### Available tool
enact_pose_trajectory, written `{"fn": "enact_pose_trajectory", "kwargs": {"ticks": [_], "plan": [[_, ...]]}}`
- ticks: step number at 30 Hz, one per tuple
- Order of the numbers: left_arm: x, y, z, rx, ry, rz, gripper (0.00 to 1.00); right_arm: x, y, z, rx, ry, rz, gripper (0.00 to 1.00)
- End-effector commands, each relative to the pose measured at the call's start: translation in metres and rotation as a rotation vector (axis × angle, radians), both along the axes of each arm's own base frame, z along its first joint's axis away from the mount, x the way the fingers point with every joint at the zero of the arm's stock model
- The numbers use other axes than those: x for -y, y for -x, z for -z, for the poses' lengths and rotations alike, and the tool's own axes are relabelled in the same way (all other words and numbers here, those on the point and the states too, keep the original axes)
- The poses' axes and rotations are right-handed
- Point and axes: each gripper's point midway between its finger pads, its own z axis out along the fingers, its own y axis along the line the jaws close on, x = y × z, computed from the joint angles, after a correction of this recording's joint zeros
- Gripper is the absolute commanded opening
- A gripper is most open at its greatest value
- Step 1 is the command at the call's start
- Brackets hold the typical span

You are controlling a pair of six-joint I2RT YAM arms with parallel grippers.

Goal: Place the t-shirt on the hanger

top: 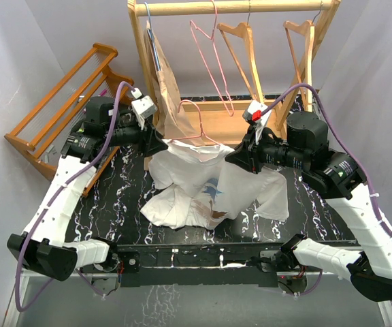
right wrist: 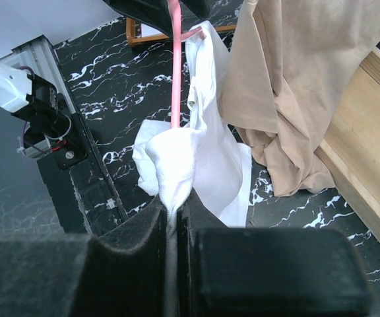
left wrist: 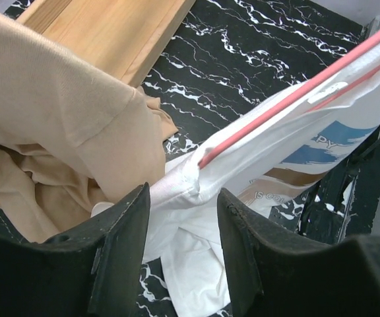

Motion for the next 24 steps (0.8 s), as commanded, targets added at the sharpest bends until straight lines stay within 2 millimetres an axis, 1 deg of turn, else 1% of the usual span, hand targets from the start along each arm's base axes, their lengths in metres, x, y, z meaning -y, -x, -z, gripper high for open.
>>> {"fn": "enact_pose_trajectory", "kwargs": {"ticks": [1,5,11,17,21,24], "plan": [[0.006,-0.003,-0.001,0.007,0.021,0.013,0.43,-0.001,-0.002,-0.027,0.085,-0.057,0.006,0.08],[0.014,-0.004,0.004,-0.004,0.019,0.021,0.39,-0.001,-0.003,-0.027,0.083,-0.057,0.008,0.08],[0.029,-0.001,0.005,-0.016,0.026,0.051,0.28,-0.001,-0.003,-0.028,0.086,-0.058,0.009,0.08],[0.037,0.005,0.012,-0.027,0.009,0.066,0.26,-0.001,-0.003,-0.029,0.086,-0.061,0.009,0.08],[0.039,0.005,0.015,-0.031,0.003,0.071,0.18,0.000,-0.002,-0.030,0.087,-0.061,0.010,0.08],[0.041,0.004,0.016,-0.033,-0.002,0.069,0.09,0.000,-0.003,-0.031,0.089,-0.062,0.014,0.08]]}}
